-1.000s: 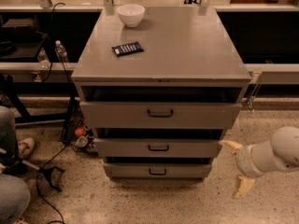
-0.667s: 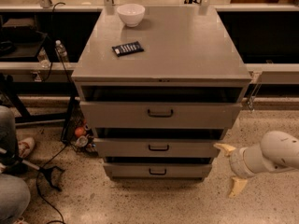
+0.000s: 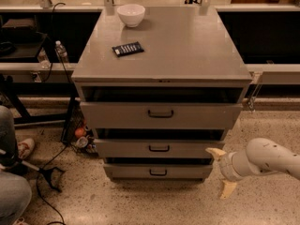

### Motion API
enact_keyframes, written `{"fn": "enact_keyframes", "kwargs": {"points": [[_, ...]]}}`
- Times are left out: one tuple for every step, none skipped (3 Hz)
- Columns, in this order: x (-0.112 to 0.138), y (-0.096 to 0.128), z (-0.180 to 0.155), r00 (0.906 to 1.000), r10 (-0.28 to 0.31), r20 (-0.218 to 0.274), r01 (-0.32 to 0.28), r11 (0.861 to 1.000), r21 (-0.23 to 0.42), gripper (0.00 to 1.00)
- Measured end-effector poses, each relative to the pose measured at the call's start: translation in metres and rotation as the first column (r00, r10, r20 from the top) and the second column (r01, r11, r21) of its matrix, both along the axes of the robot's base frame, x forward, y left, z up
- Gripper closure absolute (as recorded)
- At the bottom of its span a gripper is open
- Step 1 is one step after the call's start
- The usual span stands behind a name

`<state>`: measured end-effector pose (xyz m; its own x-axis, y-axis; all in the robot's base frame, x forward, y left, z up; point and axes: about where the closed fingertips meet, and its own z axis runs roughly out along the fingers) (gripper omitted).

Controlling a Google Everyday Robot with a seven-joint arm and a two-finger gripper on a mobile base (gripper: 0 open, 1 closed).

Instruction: Open middle drawer

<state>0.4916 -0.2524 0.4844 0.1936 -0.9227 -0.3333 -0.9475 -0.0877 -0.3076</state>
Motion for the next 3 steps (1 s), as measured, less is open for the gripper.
{"fn": "enact_keyframes", "kwargs": {"points": [[0.016,0.013,-0.016,0.9997,0.016,0.017,-0.016,1.000,-0.017,0.00],[0.039,0.027,-0.032,0.9987,0.024,0.045,-0.023,0.999,-0.033,0.00],[0.065,0.036,-0.046,0.9965,0.013,0.082,-0.010,0.999,-0.041,0.00]]}}
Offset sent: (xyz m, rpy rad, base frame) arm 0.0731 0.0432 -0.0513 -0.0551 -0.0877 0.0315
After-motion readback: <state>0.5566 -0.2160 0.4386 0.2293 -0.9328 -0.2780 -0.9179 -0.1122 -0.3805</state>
